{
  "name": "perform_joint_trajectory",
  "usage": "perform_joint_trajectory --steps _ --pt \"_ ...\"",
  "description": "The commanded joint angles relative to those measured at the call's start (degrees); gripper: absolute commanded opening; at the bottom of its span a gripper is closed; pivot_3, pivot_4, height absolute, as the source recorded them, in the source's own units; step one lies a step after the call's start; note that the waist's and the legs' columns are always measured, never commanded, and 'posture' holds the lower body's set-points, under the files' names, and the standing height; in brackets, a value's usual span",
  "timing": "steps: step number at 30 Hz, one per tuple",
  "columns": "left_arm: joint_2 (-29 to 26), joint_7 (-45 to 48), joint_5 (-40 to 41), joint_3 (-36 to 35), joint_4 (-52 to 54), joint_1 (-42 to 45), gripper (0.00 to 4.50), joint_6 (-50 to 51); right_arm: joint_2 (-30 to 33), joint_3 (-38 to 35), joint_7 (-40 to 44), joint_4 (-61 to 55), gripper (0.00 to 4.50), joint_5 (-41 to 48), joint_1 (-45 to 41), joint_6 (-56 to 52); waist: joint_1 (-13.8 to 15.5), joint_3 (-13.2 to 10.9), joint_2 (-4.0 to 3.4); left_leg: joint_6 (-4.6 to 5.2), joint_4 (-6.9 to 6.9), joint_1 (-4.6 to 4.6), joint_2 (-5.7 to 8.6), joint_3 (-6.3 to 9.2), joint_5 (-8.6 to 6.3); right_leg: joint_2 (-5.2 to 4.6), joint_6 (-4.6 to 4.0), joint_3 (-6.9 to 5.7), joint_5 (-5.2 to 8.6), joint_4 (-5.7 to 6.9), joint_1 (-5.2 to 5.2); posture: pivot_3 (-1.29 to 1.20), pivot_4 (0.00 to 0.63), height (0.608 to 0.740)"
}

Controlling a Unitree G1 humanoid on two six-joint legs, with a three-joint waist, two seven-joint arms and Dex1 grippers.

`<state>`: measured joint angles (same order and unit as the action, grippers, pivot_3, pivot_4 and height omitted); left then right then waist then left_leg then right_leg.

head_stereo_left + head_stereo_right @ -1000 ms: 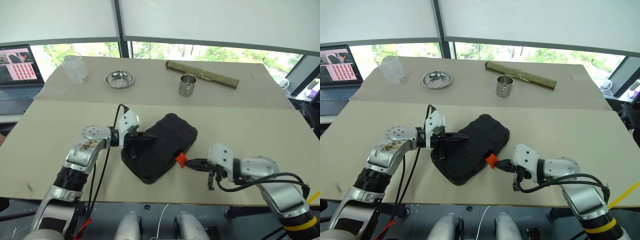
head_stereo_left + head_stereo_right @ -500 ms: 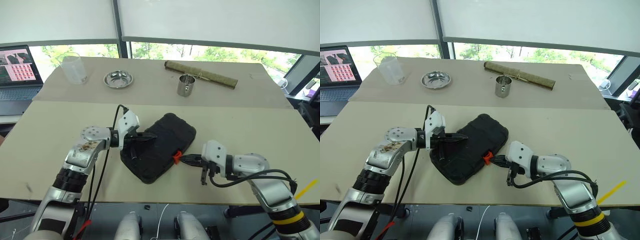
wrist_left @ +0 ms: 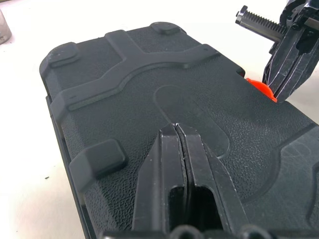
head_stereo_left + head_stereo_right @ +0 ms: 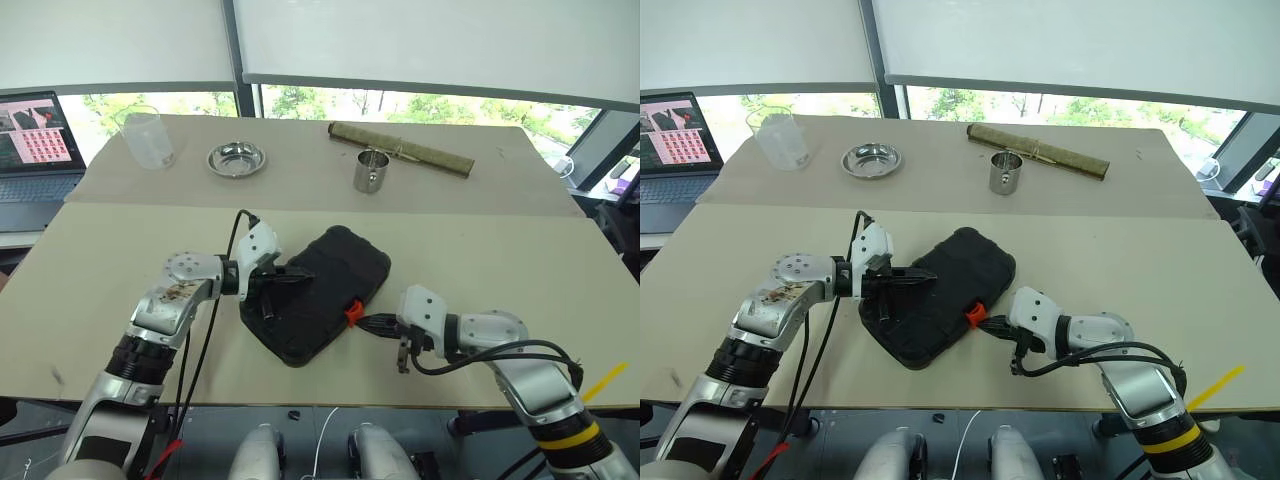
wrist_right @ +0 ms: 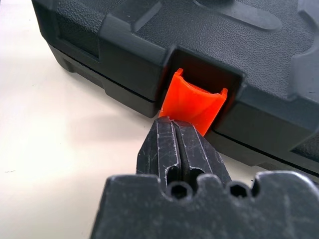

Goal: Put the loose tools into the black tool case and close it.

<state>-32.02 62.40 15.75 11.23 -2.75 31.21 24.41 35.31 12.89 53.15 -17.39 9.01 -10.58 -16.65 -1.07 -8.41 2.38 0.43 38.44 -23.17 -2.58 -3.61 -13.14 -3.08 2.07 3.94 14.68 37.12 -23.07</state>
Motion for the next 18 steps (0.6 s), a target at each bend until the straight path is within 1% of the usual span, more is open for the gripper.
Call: perform_joint_trajectory --steps 1,4,8,11,15,18 --pt "-0.4 -0.3 -2.4 3.6 -1.5 -0.8 0.05 4.4 -1.6 0.6 -1.5 -0.1 0.0 -0.9 -2.2 1.3 0.0 0.0 0.0 0.0 0.0 0.01 -0.01 0.0 0.0 0.01 0.0 0.01 0.0 0.0 0.0 0.0 0.15 0.74" --pt "-0.7 -0.8 -3.2 4.8 -1.6 -0.7 0.05 7.5 -3.6 0.5 -2.0 -0.1 0.0 -0.2 -3.8 -0.1 -0.2 0.0 0.0 0.0 0.0 0.06 -0.05 0.01 0.01 0.06 -0.01 0.01 -0.01 0.01 0.04 0.0 0.15 0.74" --pt "-1.1 -0.9 -4.6 6.8 -1.8 -0.8 0.05 8.5 -4.0 1.5 -1.4 1.4 0.0 -1.9 -4.6 1.0 -0.4 0.1 0.01 -0.02 0.01 0.13 -0.2 0.03 0.02 0.3 -0.05 0.12 -0.03 0.01 0.06 0.0 0.15 0.74" --pt "-1.0 -1.1 -4.7 7.9 -1.0 -1.2 0.05 10.9 -4.9 2.1 -1.6 2.7 0.0 -2.4 -5.8 1.6 -0.7 0.1 0.01 -0.02 0.0 0.4 -0.34 0.12 0.02 0.53 -0.1 0.16 0.01 0.01 0.27 0.0 0.15 0.74" --pt "-1.1 -1.3 -4.8 8.5 -0.3 -1.7 0.05 12.9 -6.0 2.7 -1.6 4.3 0.0 -3.0 -7.0 2.0 -1.3 0.1 0.01 -0.03 -0.14 1.02 -0.36 0.22 0.01 0.61 -0.12 0.16 0.19 0.0 0.79 0.0 0.15 0.74" --pt "-1.3 -1.4 -4.7 8.7 0.1 -2.2 0.05 13.7 -6.5 3.5 -1.1 5.9 0.0 -3.8 -7.6 2.3 -1.6 0.1 0.0 -0.03 -0.19 1.16 -0.36 0.27 0.01 0.64 -0.14 0.18 0.2 0.01 0.84 0.0 0.15 0.74"
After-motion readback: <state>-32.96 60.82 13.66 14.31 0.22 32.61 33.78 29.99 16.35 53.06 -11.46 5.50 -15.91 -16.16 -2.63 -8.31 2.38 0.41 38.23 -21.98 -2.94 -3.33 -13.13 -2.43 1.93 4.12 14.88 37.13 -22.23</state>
